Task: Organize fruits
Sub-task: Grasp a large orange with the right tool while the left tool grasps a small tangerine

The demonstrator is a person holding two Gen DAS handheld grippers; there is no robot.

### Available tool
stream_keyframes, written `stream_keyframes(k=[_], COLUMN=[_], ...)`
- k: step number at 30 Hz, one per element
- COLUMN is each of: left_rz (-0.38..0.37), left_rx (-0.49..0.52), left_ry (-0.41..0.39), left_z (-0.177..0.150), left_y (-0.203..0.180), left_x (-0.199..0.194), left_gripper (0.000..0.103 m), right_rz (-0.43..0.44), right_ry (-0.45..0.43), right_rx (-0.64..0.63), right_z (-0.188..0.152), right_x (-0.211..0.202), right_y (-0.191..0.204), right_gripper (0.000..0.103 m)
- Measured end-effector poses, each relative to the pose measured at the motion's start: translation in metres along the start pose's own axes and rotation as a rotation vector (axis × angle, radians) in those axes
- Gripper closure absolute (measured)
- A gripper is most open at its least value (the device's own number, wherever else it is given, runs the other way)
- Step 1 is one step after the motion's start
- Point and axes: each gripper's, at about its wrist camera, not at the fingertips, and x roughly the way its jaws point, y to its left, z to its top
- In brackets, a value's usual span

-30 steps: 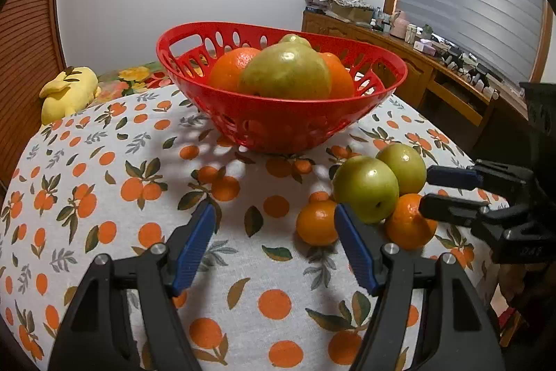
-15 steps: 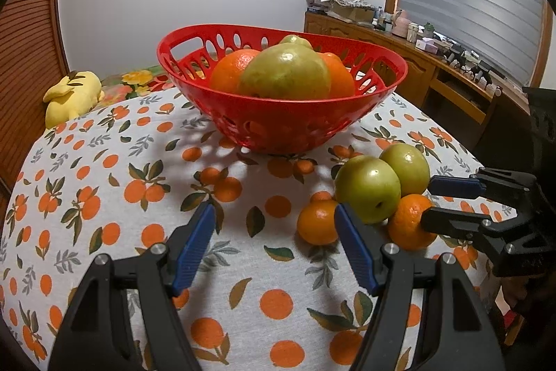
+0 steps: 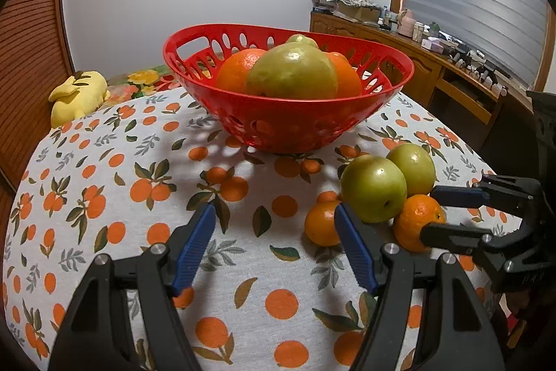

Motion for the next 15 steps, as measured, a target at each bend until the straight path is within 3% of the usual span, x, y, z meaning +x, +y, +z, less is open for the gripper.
stream_keyframes(k=[8, 10, 15], left_rz=[-0.001, -0.018, -0.075], left_rx=[0.01, 0.011, 0.008], left_ry=[-0.003, -0.001, 0.011], left_z=[0.001, 0.001, 0.002], left_y=[-0.002, -0.003, -0.012], left_x=[-0.002, -0.002, -0.003], left_gripper=[0.032, 0.032, 0.032], right_rz=[-0.016, -0.034, -0.007], right_ry=[0.039, 0.043, 0.027], right_rx=[-0.041, -0.051, -0.042], right_z=[0.0, 0.0, -0.001], right_x=[0.013, 0.014, 0.007], right_y=[0.01, 0.01, 0.006], right_gripper=[0.048, 0.056, 0.056])
